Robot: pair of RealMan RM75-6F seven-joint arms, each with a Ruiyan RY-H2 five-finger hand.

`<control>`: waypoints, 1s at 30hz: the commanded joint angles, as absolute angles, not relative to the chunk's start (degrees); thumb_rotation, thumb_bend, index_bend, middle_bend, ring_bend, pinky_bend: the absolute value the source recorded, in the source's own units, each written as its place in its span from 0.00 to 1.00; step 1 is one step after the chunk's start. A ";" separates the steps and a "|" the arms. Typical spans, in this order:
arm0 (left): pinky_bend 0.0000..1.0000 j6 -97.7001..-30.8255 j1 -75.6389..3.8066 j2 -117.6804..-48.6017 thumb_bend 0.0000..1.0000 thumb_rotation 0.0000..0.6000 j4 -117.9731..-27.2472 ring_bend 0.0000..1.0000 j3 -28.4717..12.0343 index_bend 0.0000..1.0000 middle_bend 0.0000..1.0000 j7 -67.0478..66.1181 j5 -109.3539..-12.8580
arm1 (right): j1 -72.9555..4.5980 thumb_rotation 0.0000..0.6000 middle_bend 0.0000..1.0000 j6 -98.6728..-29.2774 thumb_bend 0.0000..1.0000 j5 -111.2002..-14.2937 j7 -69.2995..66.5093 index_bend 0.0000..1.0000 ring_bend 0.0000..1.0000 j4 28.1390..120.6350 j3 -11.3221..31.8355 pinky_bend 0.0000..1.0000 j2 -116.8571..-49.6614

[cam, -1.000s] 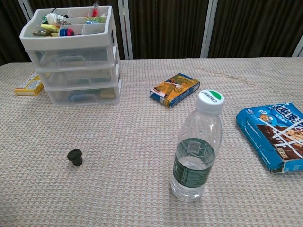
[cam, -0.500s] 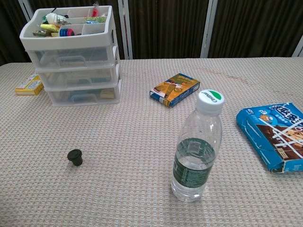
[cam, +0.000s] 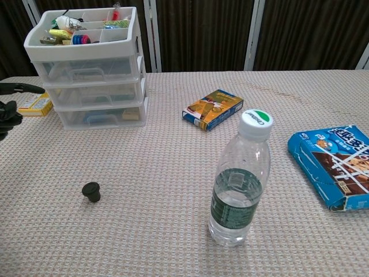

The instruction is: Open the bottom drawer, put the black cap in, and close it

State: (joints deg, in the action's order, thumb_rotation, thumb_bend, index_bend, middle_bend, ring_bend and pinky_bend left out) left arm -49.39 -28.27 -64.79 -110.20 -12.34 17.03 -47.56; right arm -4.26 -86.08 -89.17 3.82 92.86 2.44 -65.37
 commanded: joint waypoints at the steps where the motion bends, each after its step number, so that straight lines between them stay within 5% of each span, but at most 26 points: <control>1: 0.77 -47.47 -32.03 -67.83 0.87 1.00 -107.54 0.86 -13.55 0.00 0.91 13.86 -43.05 | -4.27 1.00 0.00 -86.02 0.00 -89.11 3.72 0.04 0.00 92.86 2.45 0.00 -65.33; 16: 0.77 -47.80 -38.53 -76.21 0.87 1.00 -99.21 0.86 -15.88 0.00 0.91 10.25 -29.69 | -4.29 1.00 0.00 -85.59 0.00 -88.80 2.67 0.04 0.00 93.34 2.39 0.00 -65.03; 30: 0.77 -44.24 -41.32 -80.04 0.87 1.00 -92.27 0.86 -15.87 0.00 0.91 8.51 -26.64 | -4.28 1.00 0.00 -85.34 0.00 -88.58 2.48 0.04 0.00 93.64 2.35 0.00 -64.92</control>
State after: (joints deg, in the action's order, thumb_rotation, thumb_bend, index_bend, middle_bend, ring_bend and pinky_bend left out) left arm -44.68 -41.04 -79.80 -92.61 -15.77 8.62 -27.03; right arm -4.28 -85.34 -88.59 2.49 93.64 2.35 -64.93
